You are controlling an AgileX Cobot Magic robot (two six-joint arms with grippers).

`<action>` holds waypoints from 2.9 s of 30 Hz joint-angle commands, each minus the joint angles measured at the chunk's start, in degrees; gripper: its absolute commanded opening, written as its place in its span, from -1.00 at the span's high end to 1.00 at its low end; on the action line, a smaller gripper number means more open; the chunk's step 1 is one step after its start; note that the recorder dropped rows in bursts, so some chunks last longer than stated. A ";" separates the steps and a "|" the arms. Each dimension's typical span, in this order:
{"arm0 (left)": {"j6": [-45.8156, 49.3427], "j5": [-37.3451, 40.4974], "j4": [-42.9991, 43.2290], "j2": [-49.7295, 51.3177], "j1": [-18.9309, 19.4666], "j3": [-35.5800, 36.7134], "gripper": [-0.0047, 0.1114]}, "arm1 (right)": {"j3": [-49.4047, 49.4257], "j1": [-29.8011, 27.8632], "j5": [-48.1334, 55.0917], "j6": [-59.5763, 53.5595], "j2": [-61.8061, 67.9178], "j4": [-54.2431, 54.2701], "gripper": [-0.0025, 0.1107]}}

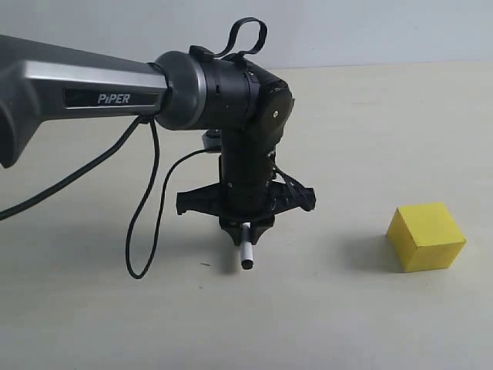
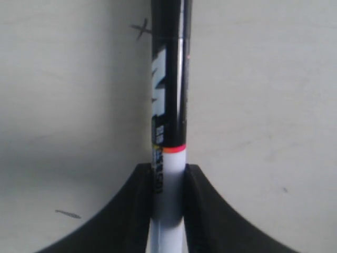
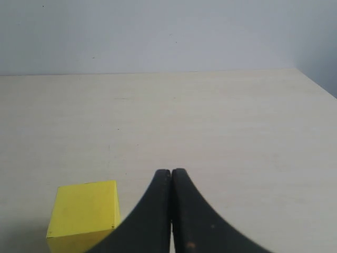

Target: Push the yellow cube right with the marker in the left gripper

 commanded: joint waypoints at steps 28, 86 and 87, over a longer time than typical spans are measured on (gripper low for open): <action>3.74 2.01 -2.12 0.94 2.68 0.12 0.92 | 0.27 -0.35 -0.41 -0.10 -0.33 -0.49 0.96; 38.61 -67.84 -4.06 -42.30 3.02 49.63 0.92 | 0.27 -0.35 -0.41 -0.10 -0.33 -0.49 0.96; 38.61 -69.92 -4.06 -43.84 3.26 51.99 0.92 | 0.27 -0.35 -0.41 -0.10 -0.33 -0.49 0.96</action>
